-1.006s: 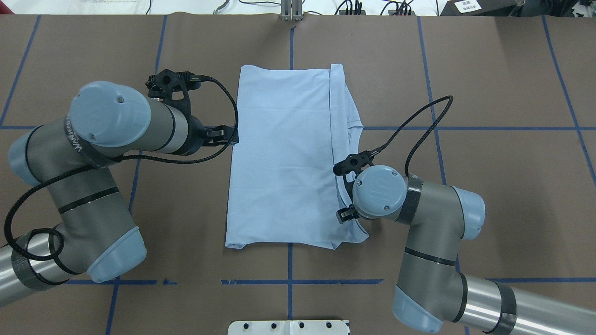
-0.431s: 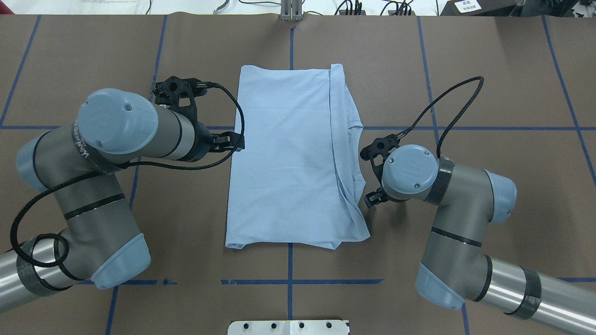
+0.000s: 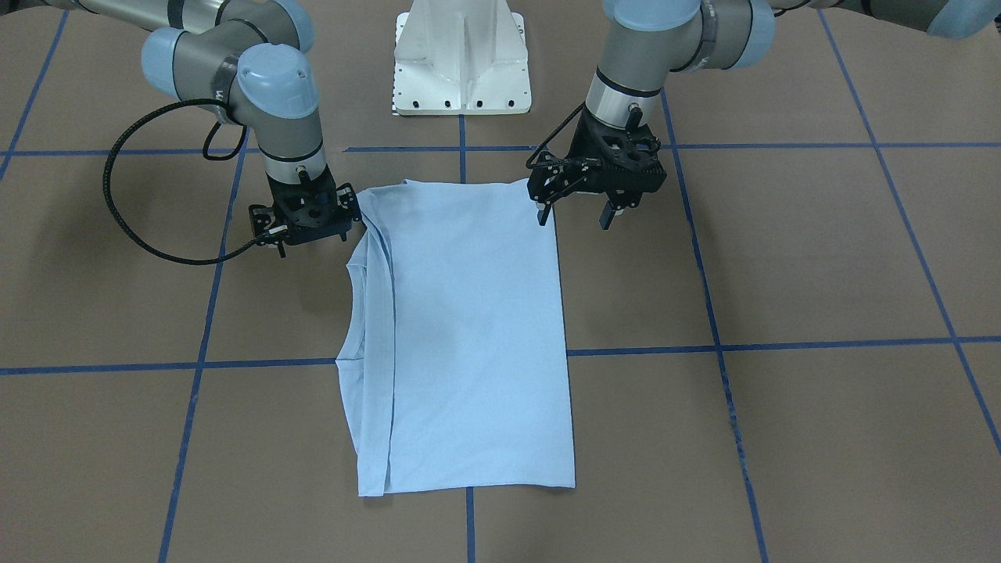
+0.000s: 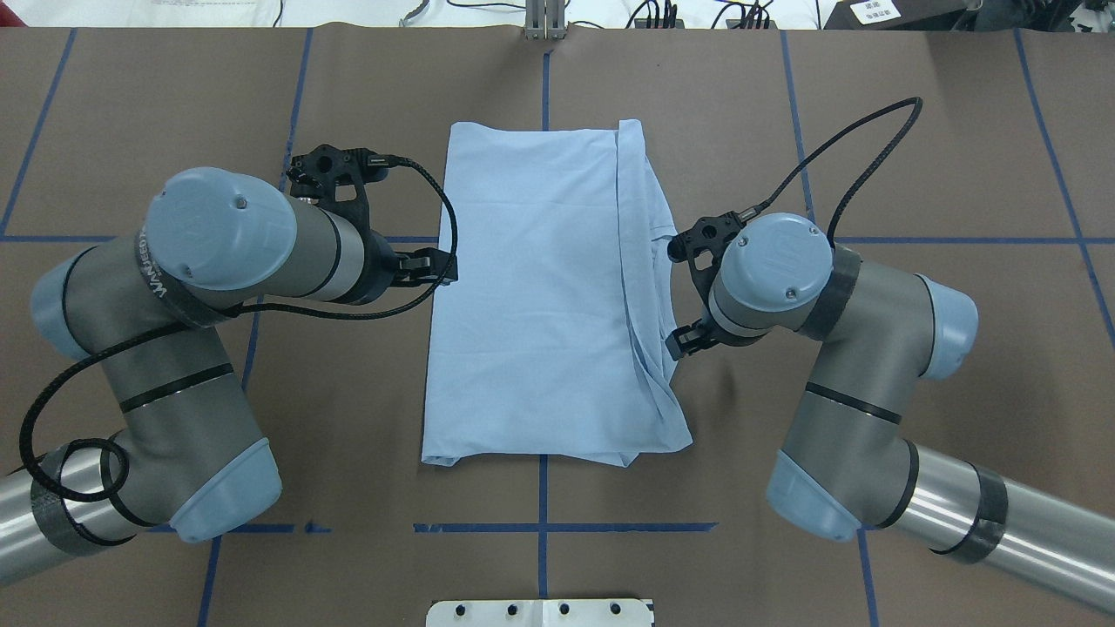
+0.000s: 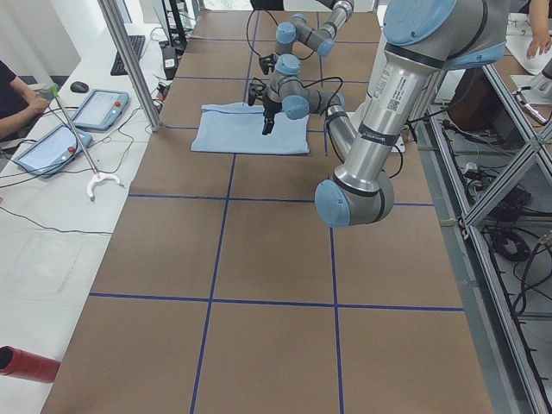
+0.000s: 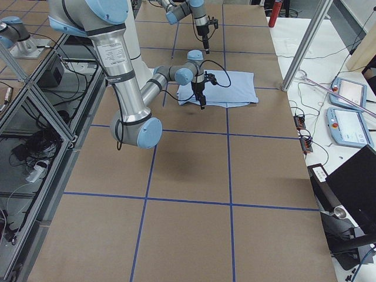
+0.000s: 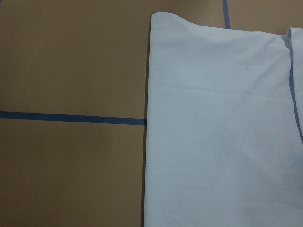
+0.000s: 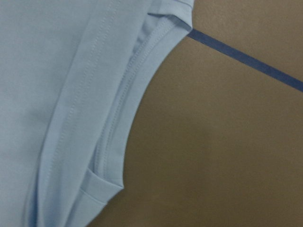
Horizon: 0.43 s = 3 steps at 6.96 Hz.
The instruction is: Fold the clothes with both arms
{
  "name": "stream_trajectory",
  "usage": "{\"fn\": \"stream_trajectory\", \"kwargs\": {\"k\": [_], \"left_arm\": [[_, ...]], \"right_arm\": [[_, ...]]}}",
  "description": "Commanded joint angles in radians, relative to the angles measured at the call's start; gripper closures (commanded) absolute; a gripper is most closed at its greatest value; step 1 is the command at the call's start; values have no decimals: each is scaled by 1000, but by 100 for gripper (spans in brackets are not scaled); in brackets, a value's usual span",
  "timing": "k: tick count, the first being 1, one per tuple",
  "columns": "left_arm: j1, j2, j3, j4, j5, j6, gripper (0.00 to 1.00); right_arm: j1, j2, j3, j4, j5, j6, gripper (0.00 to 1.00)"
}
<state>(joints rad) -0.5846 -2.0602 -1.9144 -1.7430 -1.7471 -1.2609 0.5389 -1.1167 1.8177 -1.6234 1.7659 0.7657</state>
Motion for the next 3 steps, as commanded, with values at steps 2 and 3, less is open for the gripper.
{"fn": "stream_trajectory", "kwargs": {"k": [2, 3], "left_arm": [[-1, 6, 0, -1, 0, 5, 0], [-1, 6, 0, -1, 0, 5, 0]], "right_arm": [[-65, 106, -98, 3, -9, 50, 0], [-86, 106, -101, 2, -32, 61, 0]]}}
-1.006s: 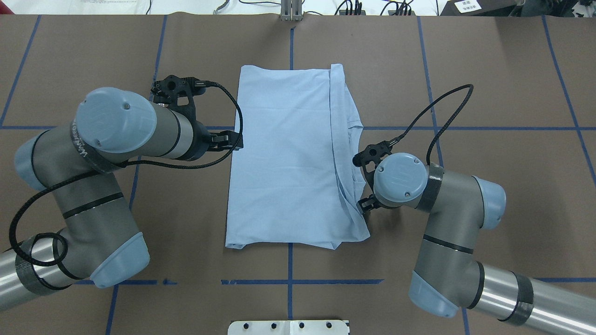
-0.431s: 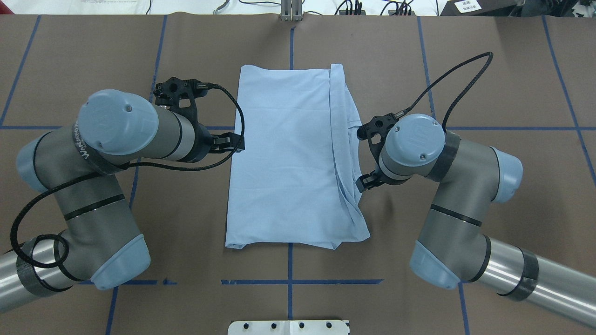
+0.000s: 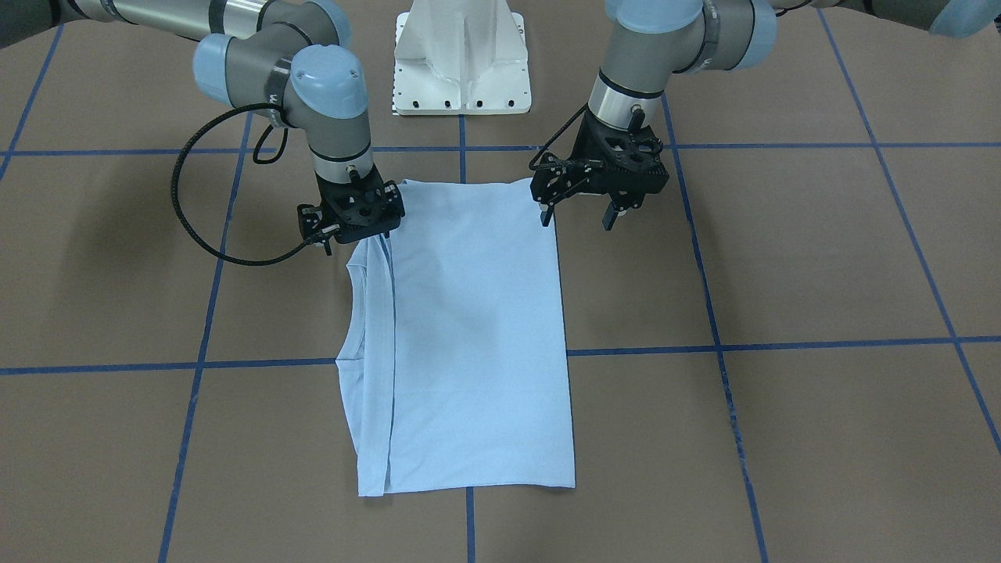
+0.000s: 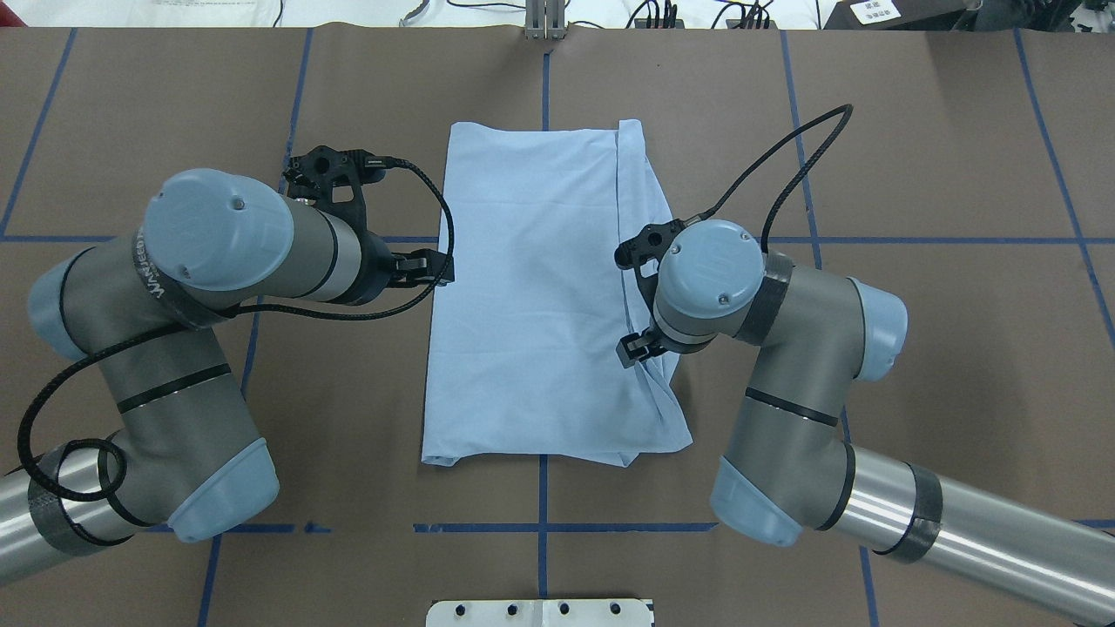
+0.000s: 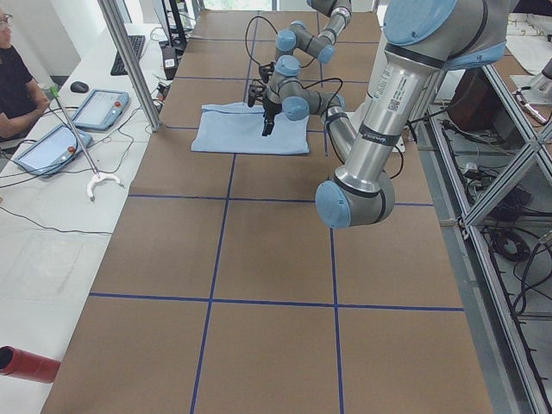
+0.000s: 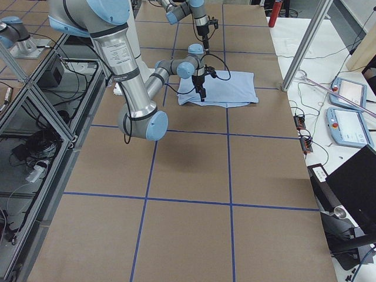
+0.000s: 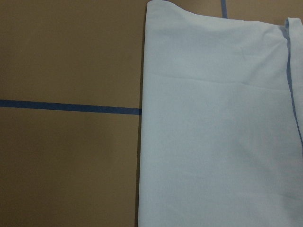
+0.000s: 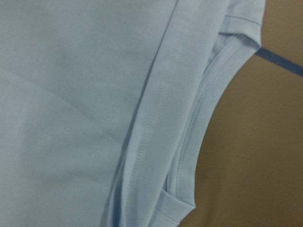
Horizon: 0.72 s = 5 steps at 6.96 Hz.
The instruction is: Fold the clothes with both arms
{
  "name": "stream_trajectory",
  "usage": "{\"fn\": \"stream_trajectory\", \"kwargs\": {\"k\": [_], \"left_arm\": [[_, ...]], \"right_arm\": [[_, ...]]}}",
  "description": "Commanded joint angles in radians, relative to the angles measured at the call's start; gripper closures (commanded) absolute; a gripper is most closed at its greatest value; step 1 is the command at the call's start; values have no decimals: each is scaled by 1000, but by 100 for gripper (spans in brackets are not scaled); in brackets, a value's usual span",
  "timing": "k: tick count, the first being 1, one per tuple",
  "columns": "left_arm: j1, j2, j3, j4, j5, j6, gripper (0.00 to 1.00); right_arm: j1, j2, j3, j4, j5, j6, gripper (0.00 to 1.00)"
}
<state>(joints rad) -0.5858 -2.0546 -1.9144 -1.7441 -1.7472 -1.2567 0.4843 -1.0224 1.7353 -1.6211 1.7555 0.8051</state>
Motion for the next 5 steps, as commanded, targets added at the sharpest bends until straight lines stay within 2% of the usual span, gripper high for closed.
{"fn": "stream_trajectory", "kwargs": {"k": [1, 5], "left_arm": [[0, 2, 2, 0, 0, 2, 0], [0, 1, -6, 0, 0, 0, 0]], "right_arm": [[-33, -1, -20, 0, -24, 22, 0], [-32, -5, -45, -3, -22, 20, 0]]}}
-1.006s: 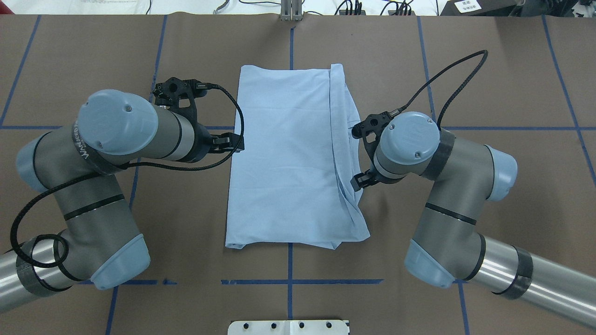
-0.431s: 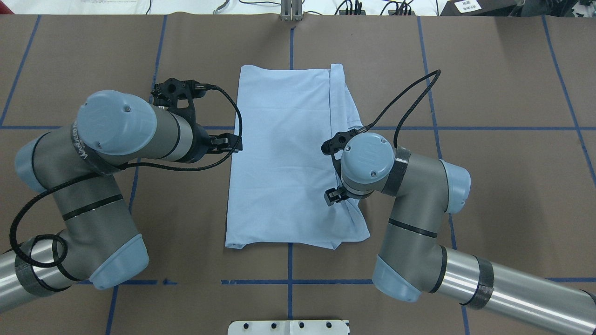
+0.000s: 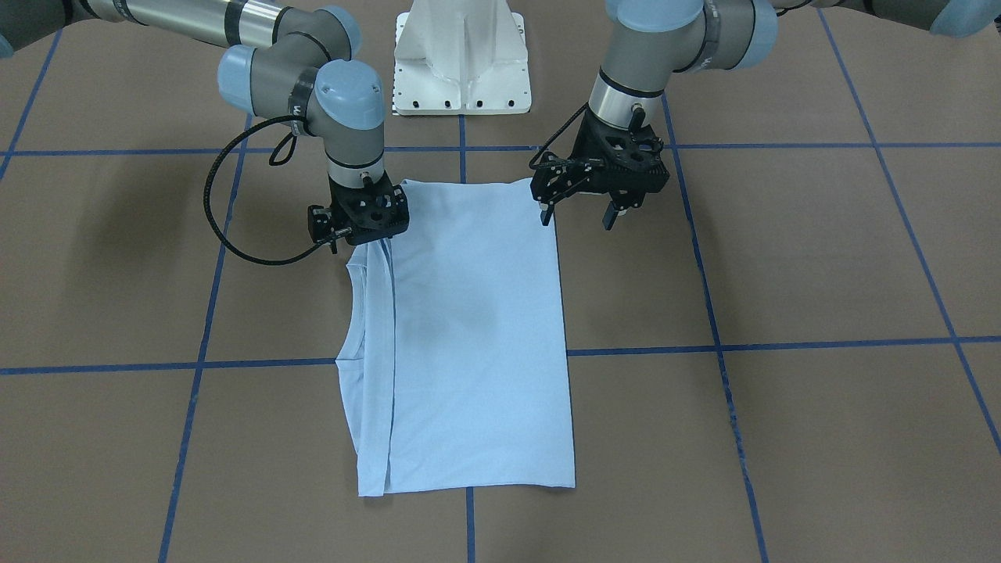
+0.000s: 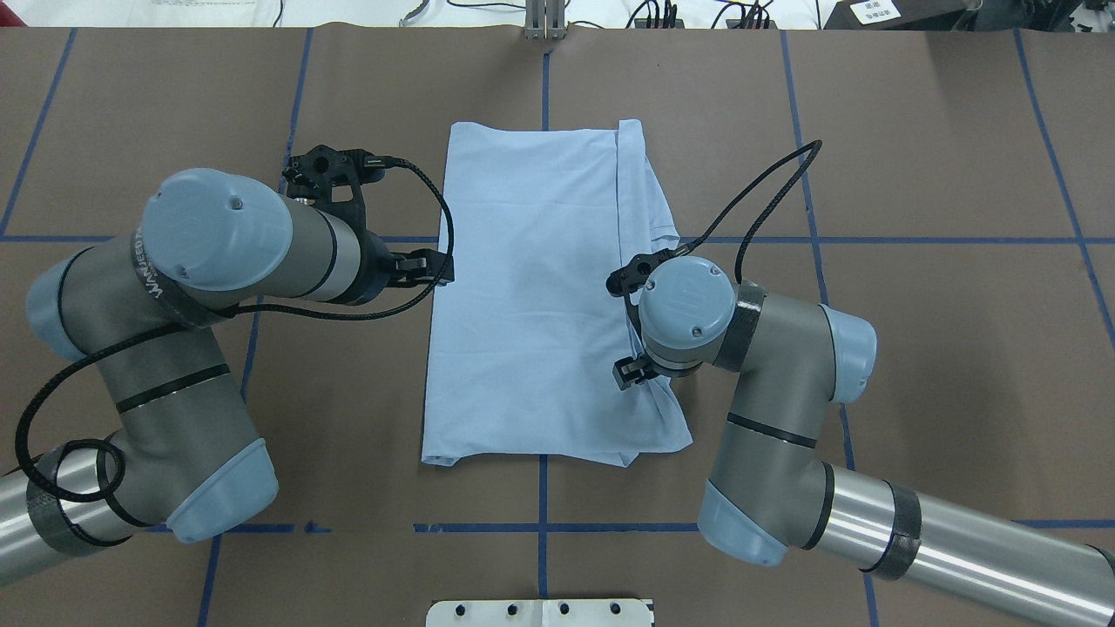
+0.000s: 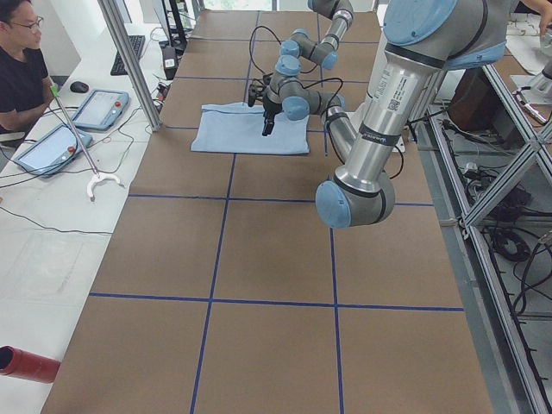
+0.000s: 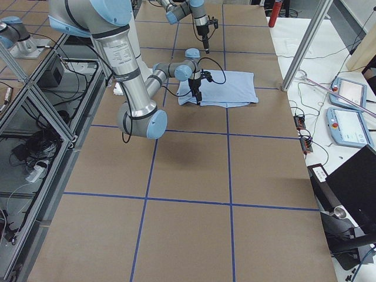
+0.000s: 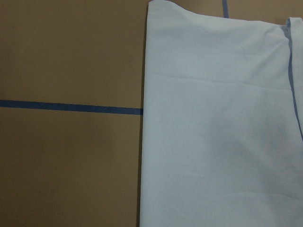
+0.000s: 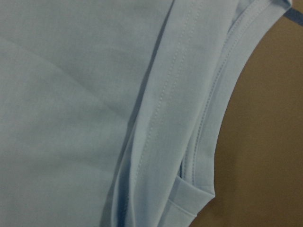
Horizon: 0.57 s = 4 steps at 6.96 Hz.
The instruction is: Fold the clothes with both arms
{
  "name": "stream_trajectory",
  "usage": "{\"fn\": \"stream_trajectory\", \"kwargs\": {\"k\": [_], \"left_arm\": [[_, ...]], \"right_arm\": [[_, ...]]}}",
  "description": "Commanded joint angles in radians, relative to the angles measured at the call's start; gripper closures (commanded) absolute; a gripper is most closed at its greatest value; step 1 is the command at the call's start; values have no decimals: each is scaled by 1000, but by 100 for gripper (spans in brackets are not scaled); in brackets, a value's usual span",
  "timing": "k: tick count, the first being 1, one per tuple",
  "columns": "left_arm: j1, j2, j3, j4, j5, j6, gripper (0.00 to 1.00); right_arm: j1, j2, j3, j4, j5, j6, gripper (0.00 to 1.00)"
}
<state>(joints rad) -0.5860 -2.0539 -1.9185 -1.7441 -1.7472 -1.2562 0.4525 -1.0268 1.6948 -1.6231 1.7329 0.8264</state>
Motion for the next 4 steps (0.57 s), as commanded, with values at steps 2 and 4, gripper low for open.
{"fn": "stream_trajectory", "kwargs": {"k": [2, 4], "left_arm": [[0, -2, -4, 0, 0, 0, 0], [0, 0, -1, 0, 0, 0, 0]], "right_arm": [[8, -6, -6, 0, 0, -3, 0], [23, -38, 2, -12, 2, -15, 0]]}}
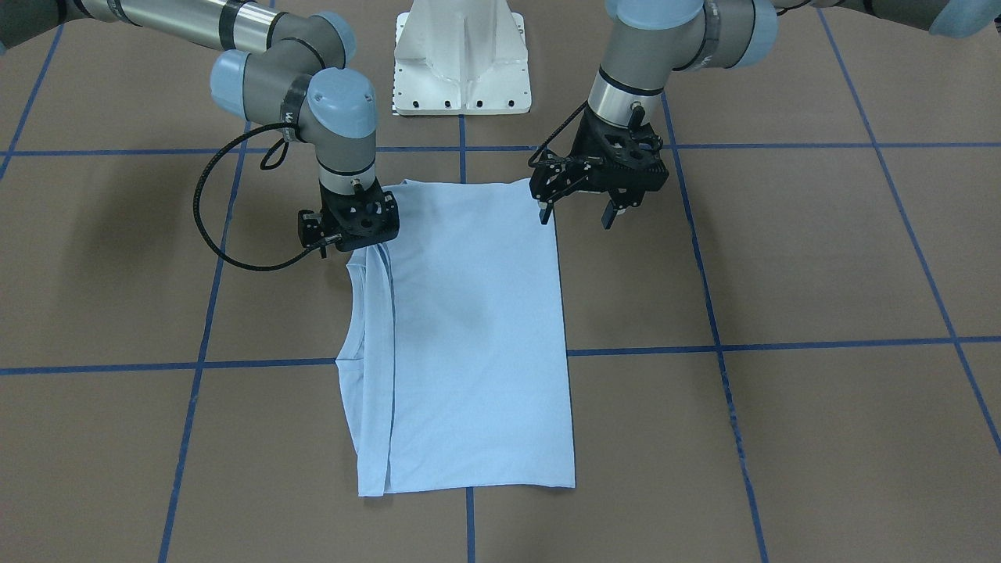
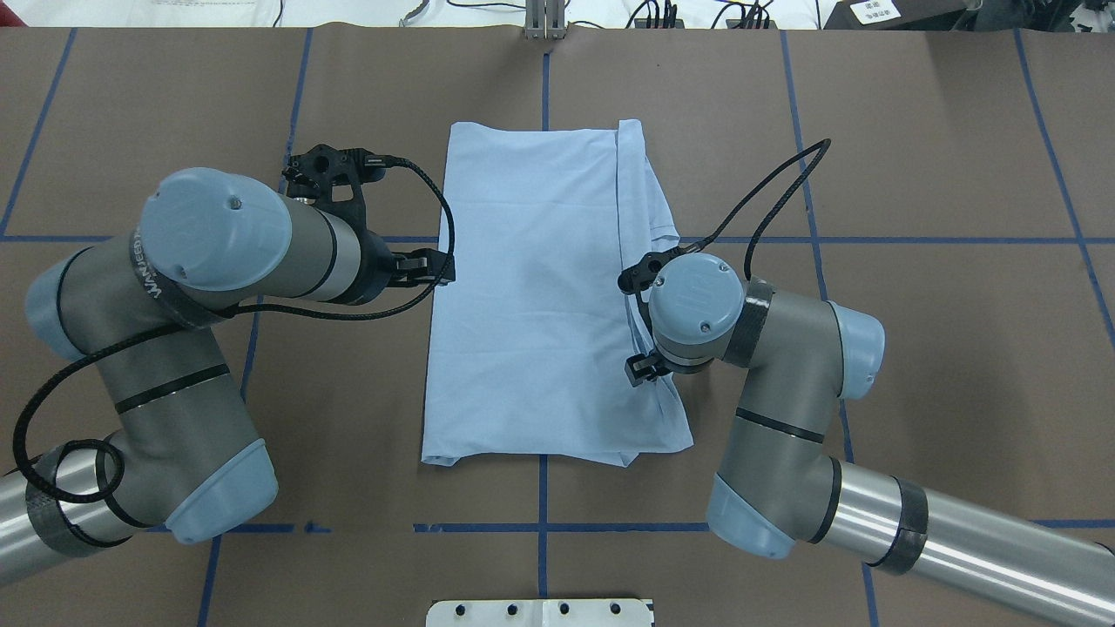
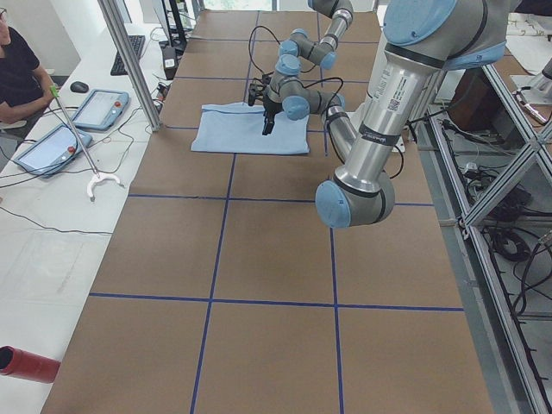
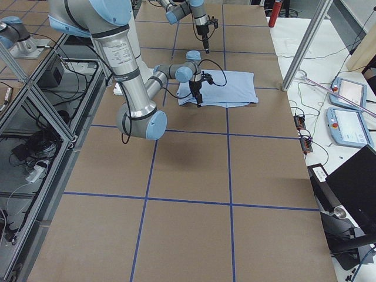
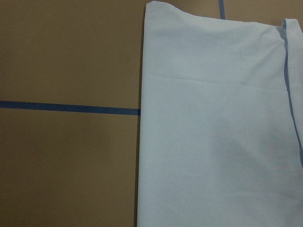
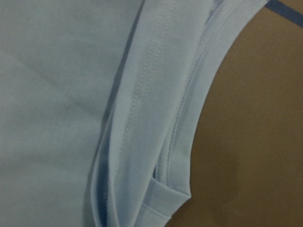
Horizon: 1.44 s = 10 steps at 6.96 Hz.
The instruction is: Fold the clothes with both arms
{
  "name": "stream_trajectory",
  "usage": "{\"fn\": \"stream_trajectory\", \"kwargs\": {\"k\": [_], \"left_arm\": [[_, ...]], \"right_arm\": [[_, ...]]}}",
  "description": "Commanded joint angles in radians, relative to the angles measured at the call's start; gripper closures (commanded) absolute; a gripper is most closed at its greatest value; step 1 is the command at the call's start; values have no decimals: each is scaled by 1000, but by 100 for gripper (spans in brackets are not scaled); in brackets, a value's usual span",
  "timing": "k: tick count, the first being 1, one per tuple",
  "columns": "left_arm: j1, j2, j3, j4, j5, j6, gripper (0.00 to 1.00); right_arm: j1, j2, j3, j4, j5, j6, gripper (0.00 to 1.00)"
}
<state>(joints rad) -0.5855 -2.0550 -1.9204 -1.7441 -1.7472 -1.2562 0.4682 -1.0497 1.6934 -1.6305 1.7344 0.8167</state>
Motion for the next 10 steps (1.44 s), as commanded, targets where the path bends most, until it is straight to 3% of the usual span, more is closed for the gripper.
{"fn": "stream_trajectory", "kwargs": {"k": [1, 5, 8, 10], "left_arm": [[1, -5, 1, -2, 0, 0, 0], [3, -11, 0, -2, 0, 1, 0], [1, -11, -3, -2, -5, -2, 0], [0, -4, -8, 0, -61, -70, 0]], "right_arm": [[15, -16, 3, -5, 1, -5, 0], [75, -52, 5, 0, 11, -40, 0], [157, 5, 9, 3, 103, -54, 0], [159, 5, 83, 6, 134, -48, 0]]}}
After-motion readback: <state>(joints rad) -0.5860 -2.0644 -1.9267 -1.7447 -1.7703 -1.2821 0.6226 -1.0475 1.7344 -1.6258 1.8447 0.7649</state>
